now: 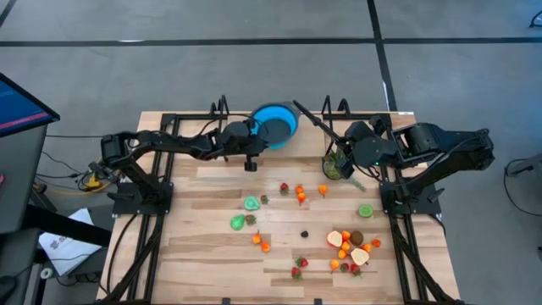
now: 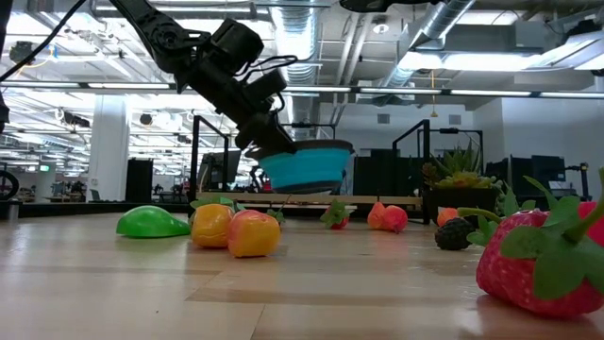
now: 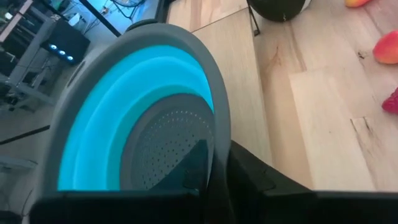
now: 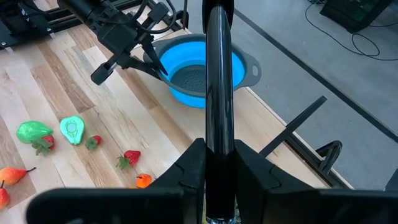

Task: Pick & Place Fruit
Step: Put the knife on the shelf

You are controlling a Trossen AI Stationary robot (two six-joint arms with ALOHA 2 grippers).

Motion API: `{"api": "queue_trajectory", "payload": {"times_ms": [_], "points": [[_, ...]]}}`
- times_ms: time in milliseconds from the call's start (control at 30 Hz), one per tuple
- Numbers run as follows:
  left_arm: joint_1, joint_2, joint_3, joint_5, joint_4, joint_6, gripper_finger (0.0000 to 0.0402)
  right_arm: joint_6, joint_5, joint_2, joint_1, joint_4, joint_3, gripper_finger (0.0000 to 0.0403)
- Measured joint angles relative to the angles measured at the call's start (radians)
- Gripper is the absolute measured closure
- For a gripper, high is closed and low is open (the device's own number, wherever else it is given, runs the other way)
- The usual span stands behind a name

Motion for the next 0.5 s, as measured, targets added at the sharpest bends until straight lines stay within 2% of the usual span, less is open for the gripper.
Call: {"api": "queue_trajectory", "payload": {"times_ms": [233,367,500], "points": [[-0.028,-0.042,-0.002,-0.074,-0.085,0.023,0.0371,0.000,0.000,0.000,0.000,-0.001,0.000,0.0355],[-0.061,-0.122,-0.004,-0.167,-0.162,0.015,0.0373,0.000,-0.001,0.000,0.000,0.000,0.000,0.0355],[-0.072,-0.212,-0.005,-0.191,-0.255,0.005,0.0373,0.000,-0.001,0.000,0.000,0.000,0.000,0.0355]]}}
